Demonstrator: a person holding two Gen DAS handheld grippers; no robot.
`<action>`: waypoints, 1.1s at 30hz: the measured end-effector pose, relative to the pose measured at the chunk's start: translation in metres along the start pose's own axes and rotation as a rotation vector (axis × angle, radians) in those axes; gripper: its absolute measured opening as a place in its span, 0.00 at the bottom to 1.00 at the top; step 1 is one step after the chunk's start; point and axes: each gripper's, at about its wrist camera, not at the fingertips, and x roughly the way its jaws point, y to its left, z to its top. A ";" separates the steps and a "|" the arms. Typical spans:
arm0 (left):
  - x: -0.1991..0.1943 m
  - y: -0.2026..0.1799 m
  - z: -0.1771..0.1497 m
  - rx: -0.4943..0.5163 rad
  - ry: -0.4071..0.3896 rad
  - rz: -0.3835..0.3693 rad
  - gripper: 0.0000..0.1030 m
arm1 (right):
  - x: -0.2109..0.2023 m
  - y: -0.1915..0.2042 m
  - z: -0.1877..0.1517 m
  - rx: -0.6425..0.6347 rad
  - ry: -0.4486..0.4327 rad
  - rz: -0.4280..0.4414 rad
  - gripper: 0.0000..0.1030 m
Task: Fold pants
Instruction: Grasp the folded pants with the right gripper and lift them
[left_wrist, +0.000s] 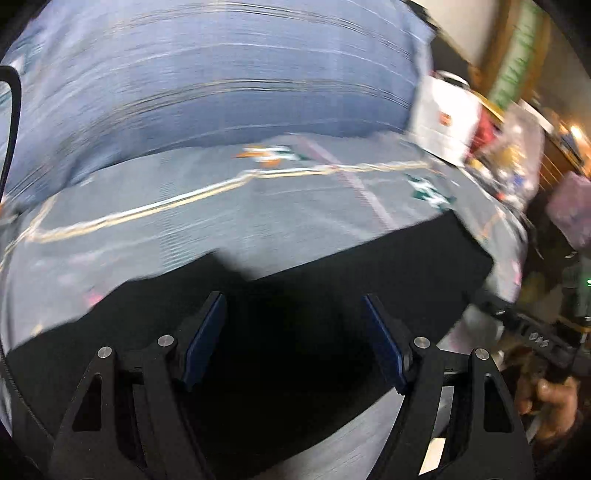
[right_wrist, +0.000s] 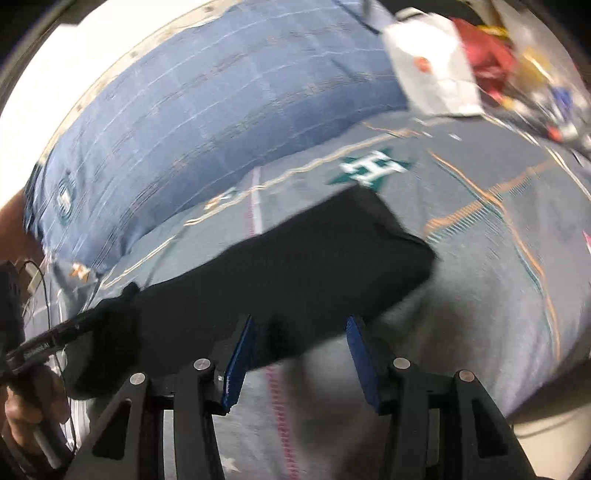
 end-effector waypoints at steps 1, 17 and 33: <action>0.006 -0.008 0.006 0.023 0.012 -0.023 0.73 | 0.001 -0.005 0.000 0.021 0.006 0.001 0.48; 0.146 -0.138 0.096 0.266 0.262 -0.298 0.73 | 0.022 -0.033 0.012 0.090 -0.099 0.150 0.56; 0.133 -0.166 0.102 0.375 0.196 -0.413 0.13 | 0.013 -0.035 0.034 0.200 -0.201 0.250 0.09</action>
